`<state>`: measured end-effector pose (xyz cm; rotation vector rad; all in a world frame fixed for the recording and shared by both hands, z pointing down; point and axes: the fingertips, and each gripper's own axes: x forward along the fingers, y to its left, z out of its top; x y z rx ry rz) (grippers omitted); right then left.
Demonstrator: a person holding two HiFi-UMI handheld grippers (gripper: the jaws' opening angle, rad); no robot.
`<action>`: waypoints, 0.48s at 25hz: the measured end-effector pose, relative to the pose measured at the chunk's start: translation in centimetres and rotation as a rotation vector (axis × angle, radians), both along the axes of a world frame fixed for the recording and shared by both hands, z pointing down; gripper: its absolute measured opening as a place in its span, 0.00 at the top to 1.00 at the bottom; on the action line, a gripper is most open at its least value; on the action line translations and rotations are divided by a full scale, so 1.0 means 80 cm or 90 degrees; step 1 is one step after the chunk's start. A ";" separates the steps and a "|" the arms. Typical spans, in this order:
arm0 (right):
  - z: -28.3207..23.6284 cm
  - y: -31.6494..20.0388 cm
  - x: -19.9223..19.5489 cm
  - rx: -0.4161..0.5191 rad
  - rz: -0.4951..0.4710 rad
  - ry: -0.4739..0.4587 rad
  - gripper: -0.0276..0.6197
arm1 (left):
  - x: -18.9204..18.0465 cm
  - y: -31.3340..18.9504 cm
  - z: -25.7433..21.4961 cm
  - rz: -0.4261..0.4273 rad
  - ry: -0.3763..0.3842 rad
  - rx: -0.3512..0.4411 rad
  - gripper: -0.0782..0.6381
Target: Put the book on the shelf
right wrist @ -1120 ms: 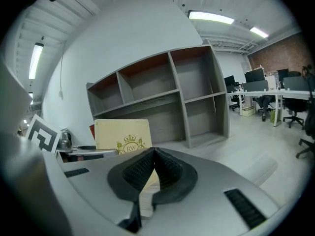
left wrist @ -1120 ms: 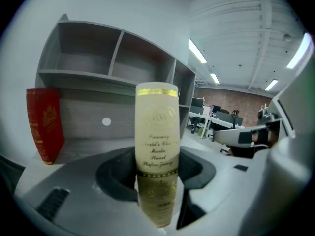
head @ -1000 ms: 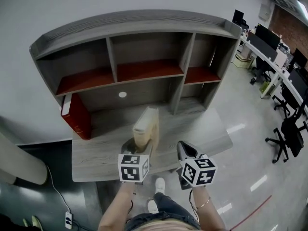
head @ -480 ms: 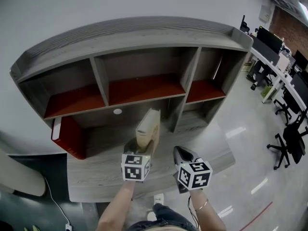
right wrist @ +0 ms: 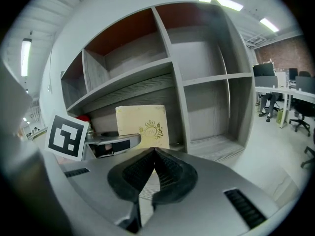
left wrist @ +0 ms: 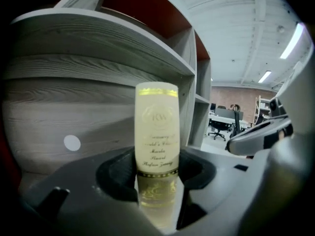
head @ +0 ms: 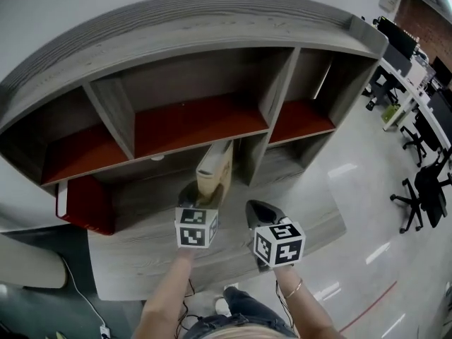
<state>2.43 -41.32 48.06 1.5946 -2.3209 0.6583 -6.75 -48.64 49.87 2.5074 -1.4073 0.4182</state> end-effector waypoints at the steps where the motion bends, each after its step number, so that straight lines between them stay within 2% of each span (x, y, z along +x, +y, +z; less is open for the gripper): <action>1: 0.003 -0.002 -0.001 -0.003 -0.003 0.000 0.94 | 0.002 -0.004 0.001 0.004 -0.004 0.003 0.59; 7: 0.017 -0.014 0.000 -0.021 -0.009 -0.001 0.94 | 0.012 -0.022 0.008 0.025 -0.017 0.012 0.59; 12: 0.026 -0.021 0.002 -0.031 -0.011 0.003 0.94 | 0.014 -0.034 0.020 0.027 -0.015 0.000 0.59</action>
